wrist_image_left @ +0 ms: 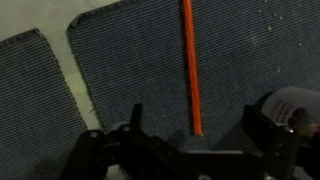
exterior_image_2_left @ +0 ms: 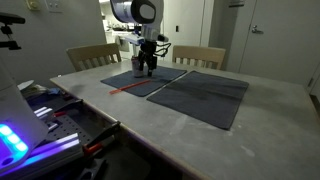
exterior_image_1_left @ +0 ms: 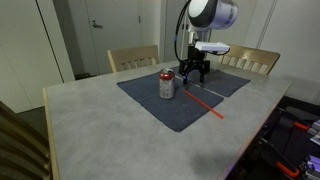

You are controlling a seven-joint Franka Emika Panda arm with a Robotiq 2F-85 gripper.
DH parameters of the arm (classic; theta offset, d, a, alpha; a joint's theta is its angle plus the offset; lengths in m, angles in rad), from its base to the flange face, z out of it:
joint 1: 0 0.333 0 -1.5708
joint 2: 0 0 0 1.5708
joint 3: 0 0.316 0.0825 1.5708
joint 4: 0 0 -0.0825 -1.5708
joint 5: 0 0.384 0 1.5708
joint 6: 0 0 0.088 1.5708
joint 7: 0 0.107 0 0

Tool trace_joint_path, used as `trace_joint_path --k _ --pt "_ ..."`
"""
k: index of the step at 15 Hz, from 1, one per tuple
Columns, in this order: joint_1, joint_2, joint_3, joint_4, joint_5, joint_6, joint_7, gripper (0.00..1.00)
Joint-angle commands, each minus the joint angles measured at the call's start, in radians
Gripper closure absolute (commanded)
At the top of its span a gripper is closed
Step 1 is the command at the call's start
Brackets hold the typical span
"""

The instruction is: Place the red straw in the can

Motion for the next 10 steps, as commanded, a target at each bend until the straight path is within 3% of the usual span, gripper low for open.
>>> trace_joint_path --k 1,10 --pt "-0.003 0.027 0.001 0.046 -0.009 -0.031 -0.007 0.00" --pt "-0.013 0.102 0.013 0.139 0.034 -0.116 0.006 0.00"
